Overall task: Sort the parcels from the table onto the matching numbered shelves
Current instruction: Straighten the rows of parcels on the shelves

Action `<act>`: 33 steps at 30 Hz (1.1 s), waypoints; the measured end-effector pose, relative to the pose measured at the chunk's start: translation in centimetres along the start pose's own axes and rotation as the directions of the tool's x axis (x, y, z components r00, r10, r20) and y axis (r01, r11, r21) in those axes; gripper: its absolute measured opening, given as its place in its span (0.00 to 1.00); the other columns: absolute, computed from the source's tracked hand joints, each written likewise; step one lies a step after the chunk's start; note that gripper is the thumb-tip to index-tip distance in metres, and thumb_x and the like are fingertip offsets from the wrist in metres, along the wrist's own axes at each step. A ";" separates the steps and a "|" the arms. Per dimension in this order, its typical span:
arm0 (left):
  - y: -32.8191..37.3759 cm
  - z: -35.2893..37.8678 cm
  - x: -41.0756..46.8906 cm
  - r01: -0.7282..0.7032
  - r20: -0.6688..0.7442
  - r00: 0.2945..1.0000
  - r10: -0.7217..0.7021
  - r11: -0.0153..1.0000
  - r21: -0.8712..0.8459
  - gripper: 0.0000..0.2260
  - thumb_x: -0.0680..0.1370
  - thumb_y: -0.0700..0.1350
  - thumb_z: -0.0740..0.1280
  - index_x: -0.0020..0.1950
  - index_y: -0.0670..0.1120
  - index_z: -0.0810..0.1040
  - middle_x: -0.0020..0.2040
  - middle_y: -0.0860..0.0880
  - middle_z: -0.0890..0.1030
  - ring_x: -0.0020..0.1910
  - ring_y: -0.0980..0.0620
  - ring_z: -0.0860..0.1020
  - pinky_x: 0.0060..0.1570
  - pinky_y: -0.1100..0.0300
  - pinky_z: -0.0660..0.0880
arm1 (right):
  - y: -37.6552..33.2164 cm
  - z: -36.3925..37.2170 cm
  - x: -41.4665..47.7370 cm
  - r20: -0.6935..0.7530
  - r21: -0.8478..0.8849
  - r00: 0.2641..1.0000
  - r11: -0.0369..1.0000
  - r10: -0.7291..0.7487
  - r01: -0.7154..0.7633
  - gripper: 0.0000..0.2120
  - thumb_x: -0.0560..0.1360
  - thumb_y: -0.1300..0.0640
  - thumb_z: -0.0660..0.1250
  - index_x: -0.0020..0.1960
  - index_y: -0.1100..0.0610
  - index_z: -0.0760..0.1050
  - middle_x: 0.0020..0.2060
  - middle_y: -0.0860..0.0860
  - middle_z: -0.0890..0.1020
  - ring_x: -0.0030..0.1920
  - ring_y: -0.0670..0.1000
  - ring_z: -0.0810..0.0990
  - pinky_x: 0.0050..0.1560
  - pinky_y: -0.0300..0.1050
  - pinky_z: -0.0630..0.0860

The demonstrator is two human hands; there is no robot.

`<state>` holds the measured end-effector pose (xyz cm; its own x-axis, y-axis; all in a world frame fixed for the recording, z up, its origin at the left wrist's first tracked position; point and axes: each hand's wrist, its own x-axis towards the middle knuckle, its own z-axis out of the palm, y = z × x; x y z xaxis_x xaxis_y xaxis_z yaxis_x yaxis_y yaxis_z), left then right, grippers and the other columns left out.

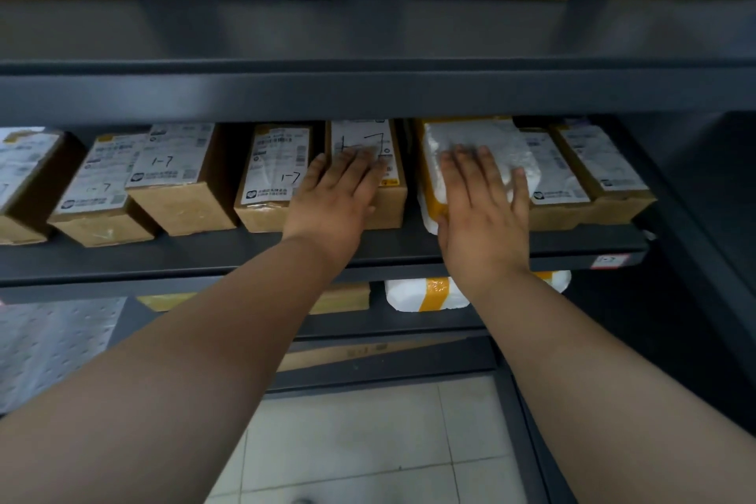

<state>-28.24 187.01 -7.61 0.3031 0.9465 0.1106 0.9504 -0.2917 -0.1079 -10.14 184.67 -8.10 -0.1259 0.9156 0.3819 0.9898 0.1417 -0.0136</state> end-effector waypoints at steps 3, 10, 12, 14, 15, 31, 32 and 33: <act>-0.4 -0.4 -0.7 0.012 0.004 1.000 -0.012 1.000 0.017 0.27 0.84 0.51 0.50 0.79 0.50 0.42 0.80 0.49 0.46 0.78 0.49 0.45 0.75 0.50 0.40 | -0.9 0.1 0.1 0.006 0.015 1.000 1.000 0.006 -0.006 0.42 0.66 0.66 0.72 0.76 0.56 0.58 0.75 0.53 0.63 0.76 0.55 0.57 0.73 0.58 0.43; -0.6 -0.5 -2.0 0.034 -0.012 0.999 -0.034 0.999 0.020 0.27 0.84 0.51 0.51 0.79 0.49 0.42 0.80 0.49 0.46 0.78 0.49 0.45 0.74 0.50 0.39 | -1.6 -0.5 -0.2 0.050 0.003 0.999 1.000 -0.017 0.017 0.42 0.68 0.65 0.71 0.77 0.55 0.56 0.76 0.52 0.60 0.77 0.54 0.54 0.74 0.58 0.42; -0.5 -0.4 -2.0 0.033 -0.022 0.999 -0.033 0.999 0.006 0.27 0.84 0.50 0.51 0.79 0.49 0.43 0.80 0.49 0.47 0.78 0.49 0.45 0.74 0.51 0.39 | -1.5 -0.6 -0.4 0.056 0.003 0.998 1.000 -0.026 0.026 0.41 0.70 0.65 0.69 0.78 0.54 0.55 0.77 0.51 0.59 0.77 0.53 0.53 0.74 0.57 0.41; -0.3 -0.4 -1.8 0.035 -0.033 0.999 -0.036 0.999 -0.011 0.26 0.84 0.50 0.51 0.79 0.49 0.43 0.80 0.49 0.47 0.78 0.49 0.46 0.74 0.52 0.39 | -1.3 -0.7 -0.5 0.064 -0.008 0.998 1.000 -0.029 0.030 0.41 0.71 0.64 0.69 0.78 0.53 0.53 0.77 0.50 0.57 0.78 0.53 0.51 0.74 0.57 0.41; -0.2 -0.3 -1.7 0.037 -0.034 0.999 -0.038 0.999 -0.017 0.26 0.84 0.50 0.51 0.79 0.49 0.43 0.80 0.49 0.47 0.78 0.49 0.46 0.74 0.53 0.39 | -1.3 -0.8 -0.5 0.070 -0.006 0.997 1.000 -0.029 0.030 0.40 0.71 0.64 0.68 0.78 0.53 0.52 0.77 0.50 0.56 0.78 0.53 0.50 0.74 0.57 0.41; 0.4 -0.6 -0.7 0.022 0.004 1.000 -0.022 1.000 -0.005 0.28 0.83 0.52 0.50 0.78 0.50 0.38 0.80 0.50 0.42 0.78 0.50 0.40 0.76 0.48 0.40 | -0.9 -0.2 0.2 0.045 0.051 0.998 0.998 -0.038 0.035 0.40 0.70 0.64 0.68 0.78 0.54 0.54 0.77 0.51 0.58 0.77 0.53 0.51 0.74 0.57 0.40; 0.6 -0.8 -0.8 0.020 -0.005 1.000 -0.020 1.000 -0.003 0.28 0.83 0.52 0.49 0.78 0.50 0.39 0.80 0.50 0.42 0.78 0.50 0.41 0.76 0.48 0.40 | -0.8 -0.2 0.0 0.029 0.049 0.999 0.998 -0.038 0.037 0.41 0.69 0.64 0.69 0.78 0.54 0.55 0.77 0.51 0.59 0.77 0.54 0.53 0.74 0.57 0.42; 0.8 -1.1 -0.9 0.015 -0.015 1.000 -0.015 1.000 -0.004 0.28 0.83 0.53 0.49 0.79 0.50 0.39 0.80 0.49 0.43 0.78 0.50 0.42 0.76 0.48 0.39 | -0.7 -0.3 -0.2 0.006 0.056 0.999 0.998 -0.034 0.034 0.42 0.68 0.64 0.70 0.77 0.55 0.56 0.76 0.52 0.60 0.77 0.54 0.53 0.74 0.58 0.43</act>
<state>-27.67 185.82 -6.73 0.2898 0.9487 0.1266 0.9551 -0.2780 -0.1025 -10.76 184.31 -7.90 -0.1600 0.9126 0.3762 0.9798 0.1933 -0.0522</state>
